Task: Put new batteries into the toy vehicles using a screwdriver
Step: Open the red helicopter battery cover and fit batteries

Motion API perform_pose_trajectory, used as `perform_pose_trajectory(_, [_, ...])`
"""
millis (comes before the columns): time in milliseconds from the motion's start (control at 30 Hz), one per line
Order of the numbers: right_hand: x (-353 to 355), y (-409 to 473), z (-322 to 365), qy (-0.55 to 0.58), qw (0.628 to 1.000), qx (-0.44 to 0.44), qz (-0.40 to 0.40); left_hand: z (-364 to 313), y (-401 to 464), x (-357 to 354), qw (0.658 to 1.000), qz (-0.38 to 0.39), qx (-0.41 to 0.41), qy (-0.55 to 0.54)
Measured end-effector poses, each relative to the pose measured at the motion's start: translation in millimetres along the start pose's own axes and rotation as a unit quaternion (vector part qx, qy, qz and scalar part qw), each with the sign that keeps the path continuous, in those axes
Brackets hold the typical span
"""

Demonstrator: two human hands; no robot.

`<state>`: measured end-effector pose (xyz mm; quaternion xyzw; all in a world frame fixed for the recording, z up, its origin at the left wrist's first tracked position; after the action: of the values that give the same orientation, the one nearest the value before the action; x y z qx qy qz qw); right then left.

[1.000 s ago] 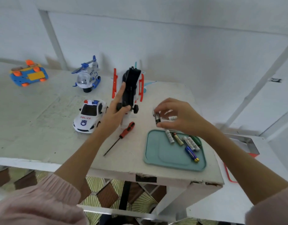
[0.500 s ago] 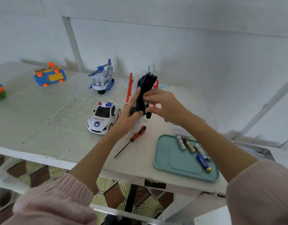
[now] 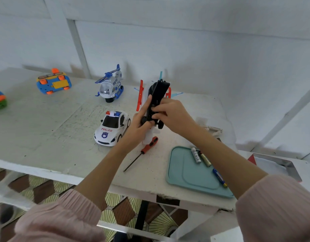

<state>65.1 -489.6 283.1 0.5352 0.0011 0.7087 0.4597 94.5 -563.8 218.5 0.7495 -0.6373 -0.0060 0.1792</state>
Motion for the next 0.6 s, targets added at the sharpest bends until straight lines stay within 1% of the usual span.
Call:
perform_pose_trajectory(167, [-2.8, 1.3, -7.2, 0.019, 0.999, -0.05, -0.011, -0.4, 1.3, 1.1, 1.0, -0.012, 0.003, -0.014])
perform_pose_trajectory(267, [-3.1, 1.5, -7.9, 0.034, 0.997, -0.074, 0.005, -0.1, 2.1, 2.0, 1.0, -0.017, 0.007, -0.023])
perform_pose_trajectory(400, [-0.2, 1.8, -8.3, 0.016, 0.996, -0.086, 0.022, -1.4, 0.6, 2.9, 0.999, -0.018, 0.007, -0.028])
perform_pose_trajectory(500, [-0.4, 2.2, -12.8, 0.047, 0.992, -0.117, 0.017, -3.0, 0.1, 3.7, 0.999, -0.022, 0.01, -0.027])
perform_pose_trajectory(600, [-2.9, 4.8, -15.3, 0.014, 0.992, -0.125, 0.031, -2.3, 1.3, 2.4, 1.0, -0.02, 0.01, -0.018])
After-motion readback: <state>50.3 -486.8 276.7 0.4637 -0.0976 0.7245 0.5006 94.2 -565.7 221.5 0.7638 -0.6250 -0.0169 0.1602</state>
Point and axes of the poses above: each hand's wrist, its own y-axis towards the middle knuckle, its own x-axis out of the back of the hand, z = x × y, the point moved 9 cm from there along y, towards the middle knuckle, and after that the axes turned 6 degrees about -z, right-handed, at the moved point
